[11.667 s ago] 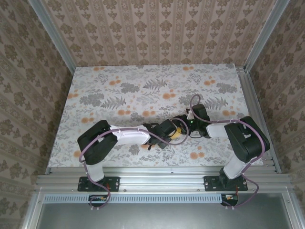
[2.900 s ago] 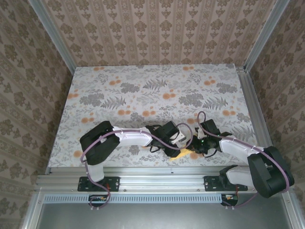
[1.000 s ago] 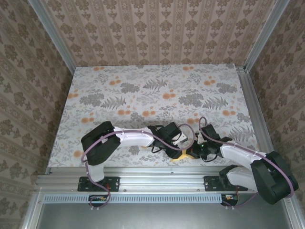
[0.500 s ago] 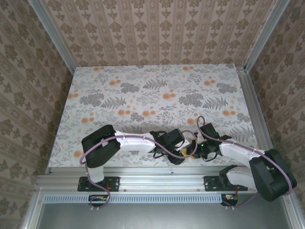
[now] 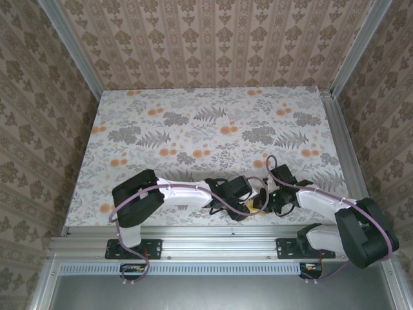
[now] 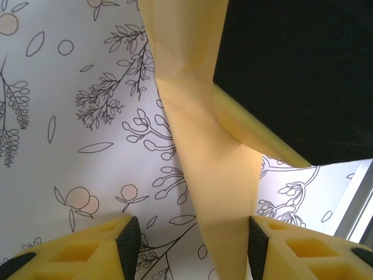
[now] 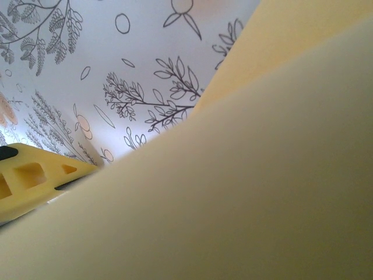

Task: Fold a paper plane with a square sheet of paper (pick it up from the middle)
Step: Fold the wing for the fifth time at the center of the table.

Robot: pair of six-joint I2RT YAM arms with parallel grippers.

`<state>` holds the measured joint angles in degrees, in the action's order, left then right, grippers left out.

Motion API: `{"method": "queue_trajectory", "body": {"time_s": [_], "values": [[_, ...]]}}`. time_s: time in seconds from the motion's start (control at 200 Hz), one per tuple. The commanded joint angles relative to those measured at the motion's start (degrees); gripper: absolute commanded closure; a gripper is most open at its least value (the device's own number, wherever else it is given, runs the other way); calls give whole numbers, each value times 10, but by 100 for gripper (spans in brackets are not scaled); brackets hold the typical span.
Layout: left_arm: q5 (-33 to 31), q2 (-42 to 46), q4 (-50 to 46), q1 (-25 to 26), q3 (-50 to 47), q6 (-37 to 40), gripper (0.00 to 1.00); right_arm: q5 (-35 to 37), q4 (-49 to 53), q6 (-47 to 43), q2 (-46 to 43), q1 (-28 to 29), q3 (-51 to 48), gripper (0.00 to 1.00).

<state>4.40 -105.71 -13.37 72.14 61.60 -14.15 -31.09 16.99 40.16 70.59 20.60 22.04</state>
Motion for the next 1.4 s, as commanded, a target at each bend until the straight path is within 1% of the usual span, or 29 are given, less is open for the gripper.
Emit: {"method": "queue_trajectory", "body": {"time_s": [0.0, 0.13, 0.215, 0.305, 0.395, 0.525, 0.725, 0.745, 0.82, 0.91, 1.055, 1.26, 1.325, 1.4], "values": [[-6, -40, -24, 12, 1, 23, 47, 24, 6, -21, 10, 1, 10, 100], [-54, -52, -39, 11, 0, 24, 48, 29, 0, -26, 6, 0, 12, 100], [-95, -51, -37, 8, -4, 22, 49, 30, -14, -31, 17, -5, 19, 100], [-113, -43, -22, -3, -11, 21, 49, 22, -37, -33, 34, -12, 28, 100], [-113, -38, -13, -11, -10, 32, 49, 16, -47, -35, 49, -15, 48, 100], [-91, -30, 4, -20, -4, 44, 48, 10, -43, -40, 71, -15, 79, 100], [-84, -24, 10, -34, 4, 52, 48, 2, -57, -36, 87, -15, 100, 100], [-84, -23, 10, -36, 4, 52, 47, 2, -59, -37, 103, -15, 102, 100], [-72, -12, 13, -44, 0, 50, 47, 1, -64, -39, 119, -15, 112, 100], [-41, 19, 26, -53, -15, 32, 46, 5, -64, -42, 130, -16, 115, 100], [-12, 76, 19, -58, -33, 2, 46, 12, -54, -52, 129, -21, 109, 100], [12, 124, 10, -58, -55, -30, 46, 11, -52, -58, 135, -21, 108, 100], [32, 137, 31, -57, -68, -48, 49, 10, -50, -60, 137, -21, 109, 100], [68, 137, 70, -58, -85, -73, 55, 9, -49, -61, 140, -22, 109, 100]]}}
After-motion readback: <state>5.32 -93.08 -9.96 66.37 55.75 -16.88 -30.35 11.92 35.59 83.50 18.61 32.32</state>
